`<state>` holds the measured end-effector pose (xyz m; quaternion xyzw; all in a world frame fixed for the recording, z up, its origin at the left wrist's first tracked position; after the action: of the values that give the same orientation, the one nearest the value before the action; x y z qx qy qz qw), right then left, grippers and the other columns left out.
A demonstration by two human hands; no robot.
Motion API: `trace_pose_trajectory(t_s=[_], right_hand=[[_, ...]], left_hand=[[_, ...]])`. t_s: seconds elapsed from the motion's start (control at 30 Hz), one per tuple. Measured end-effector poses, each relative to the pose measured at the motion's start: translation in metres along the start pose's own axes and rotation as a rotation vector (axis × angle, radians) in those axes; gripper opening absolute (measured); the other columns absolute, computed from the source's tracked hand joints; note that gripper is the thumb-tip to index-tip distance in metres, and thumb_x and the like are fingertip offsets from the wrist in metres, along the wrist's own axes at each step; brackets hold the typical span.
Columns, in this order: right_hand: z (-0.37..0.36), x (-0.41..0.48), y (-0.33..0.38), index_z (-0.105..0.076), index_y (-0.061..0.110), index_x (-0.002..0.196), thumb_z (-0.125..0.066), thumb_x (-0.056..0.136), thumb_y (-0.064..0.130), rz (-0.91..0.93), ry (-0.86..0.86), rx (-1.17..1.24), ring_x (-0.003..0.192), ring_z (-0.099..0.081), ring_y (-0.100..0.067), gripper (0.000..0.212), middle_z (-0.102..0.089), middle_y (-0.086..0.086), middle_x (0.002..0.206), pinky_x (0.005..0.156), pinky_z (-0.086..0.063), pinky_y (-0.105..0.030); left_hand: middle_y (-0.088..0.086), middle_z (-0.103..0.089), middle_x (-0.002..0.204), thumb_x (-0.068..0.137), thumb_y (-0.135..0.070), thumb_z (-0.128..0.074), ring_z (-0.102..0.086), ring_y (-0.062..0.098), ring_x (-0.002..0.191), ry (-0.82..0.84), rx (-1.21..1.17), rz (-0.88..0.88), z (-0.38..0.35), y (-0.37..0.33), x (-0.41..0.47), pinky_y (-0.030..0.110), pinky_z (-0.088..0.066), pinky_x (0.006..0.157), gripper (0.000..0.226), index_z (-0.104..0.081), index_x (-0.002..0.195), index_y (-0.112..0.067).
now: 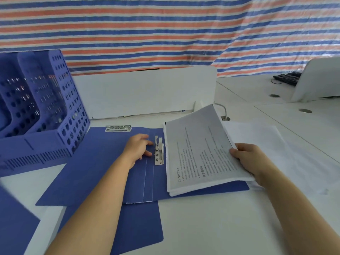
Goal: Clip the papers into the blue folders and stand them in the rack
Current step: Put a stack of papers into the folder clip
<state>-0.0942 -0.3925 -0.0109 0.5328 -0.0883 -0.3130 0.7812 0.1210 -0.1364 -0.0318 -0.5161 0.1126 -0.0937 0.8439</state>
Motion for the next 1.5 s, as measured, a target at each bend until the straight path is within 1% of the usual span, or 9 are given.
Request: trace_pose_trajectory(t_s=[0.1,0.2,0.43,0.63,0.83,1.07,1.23,1.43,1.5], right_hand=[[-0.004,-0.002,0.002,-0.069,0.011,0.098,-0.049,0.101,0.018,-0.012,0.014,0.016,0.078,-0.073,-0.027,0.021,-0.075,-0.011,0.089,0.073,-0.060,-0.039],[-0.003,-0.004,0.002,-0.068,0.012,0.096,-0.050,0.101,0.018,-0.035,0.008,0.051,0.075,-0.073,-0.026,0.020,-0.075,-0.011,0.088,0.065,-0.060,-0.036],[-0.008,-0.008,0.005,-0.068,0.014,0.096,-0.050,0.101,0.020,-0.037,0.028,0.094,0.066,-0.073,-0.020,0.020,-0.075,-0.009,0.085,0.049,-0.055,-0.026],[-0.019,-0.009,0.004,-0.068,0.015,0.095,-0.048,0.102,0.019,-0.020,0.040,0.039,0.074,-0.073,-0.023,0.022,-0.074,-0.007,0.087,0.057,-0.057,-0.030],[-0.021,-0.005,0.000,-0.068,0.009,0.100,-0.047,0.102,0.019,-0.040,0.051,-0.022,0.084,-0.073,-0.032,0.024,-0.074,-0.012,0.094,0.081,-0.059,-0.050],[-0.022,-0.002,-0.002,-0.068,0.011,0.101,-0.045,0.102,0.019,-0.052,0.054,-0.044,0.084,-0.073,-0.032,0.025,-0.074,-0.011,0.095,0.081,-0.059,-0.050],[-0.022,-0.002,-0.001,-0.068,0.011,0.103,-0.044,0.102,0.019,-0.049,0.060,-0.054,0.084,-0.073,-0.031,0.025,-0.074,-0.011,0.096,0.080,-0.060,-0.048],[-0.024,-0.003,0.003,-0.067,0.010,0.102,-0.043,0.102,0.020,-0.009,0.039,-0.105,0.085,-0.071,-0.030,0.025,-0.072,-0.010,0.097,0.080,-0.060,-0.045],[-0.025,-0.002,0.003,-0.067,0.010,0.103,-0.043,0.102,0.020,-0.006,0.038,-0.117,0.087,-0.071,-0.030,0.025,-0.071,-0.009,0.098,0.082,-0.059,-0.045]], left_hand=[[-0.006,-0.064,0.119,0.096,-0.012,-0.039,-0.053,0.014,0.053,-0.001,-0.013,-0.026,0.001,0.001,-0.001,0.021,-0.034,0.044,0.041,-0.050,0.134,-0.016],[-0.007,-0.060,0.128,0.097,-0.011,-0.038,-0.047,0.012,0.053,0.015,-0.011,-0.051,-0.001,0.002,0.001,0.011,-0.034,0.037,0.041,-0.049,0.136,-0.016],[-0.011,-0.060,0.131,0.096,-0.010,-0.038,-0.044,0.012,0.052,0.051,0.026,-0.069,-0.001,0.007,0.004,0.015,-0.032,0.036,0.043,-0.050,0.136,-0.018],[-0.009,-0.058,0.134,0.094,-0.004,-0.037,-0.047,0.007,0.053,0.070,0.004,-0.100,-0.001,0.006,0.003,0.013,-0.034,0.036,0.046,-0.049,0.137,-0.017],[-0.012,-0.059,0.132,0.095,-0.007,-0.040,-0.043,0.009,0.047,0.078,0.009,-0.104,0.000,0.006,0.003,0.015,-0.035,0.039,0.045,-0.050,0.136,-0.018],[-0.005,-0.062,0.126,0.098,-0.017,-0.047,-0.044,0.012,0.050,0.086,-0.059,-0.068,-0.005,-0.004,0.004,0.020,-0.038,0.044,0.036,-0.053,0.133,-0.017],[0.000,-0.064,0.120,0.094,-0.022,-0.057,-0.045,0.012,0.051,0.015,-0.184,-0.063,-0.003,-0.006,0.000,0.021,-0.038,0.044,0.039,-0.055,0.132,-0.017],[-0.006,-0.067,0.107,0.094,-0.019,-0.060,-0.064,0.013,0.056,-0.038,-0.153,-0.238,-0.002,-0.011,-0.021,0.011,-0.040,0.045,0.022,-0.065,0.115,-0.022],[-0.010,-0.068,0.103,0.094,-0.019,-0.060,-0.068,0.012,0.060,-0.073,-0.103,-0.301,0.000,-0.012,-0.031,0.014,-0.044,0.046,0.019,-0.066,0.111,-0.024]])
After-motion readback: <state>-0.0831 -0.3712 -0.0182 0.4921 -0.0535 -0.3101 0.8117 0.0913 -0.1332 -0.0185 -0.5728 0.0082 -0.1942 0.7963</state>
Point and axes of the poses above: each hand's wrist, its own x-axis towards the middle knuckle, its own z-axis out of the back of the hand, y = z × x, the point moved 3 cm from there along x, towards the middle knuckle
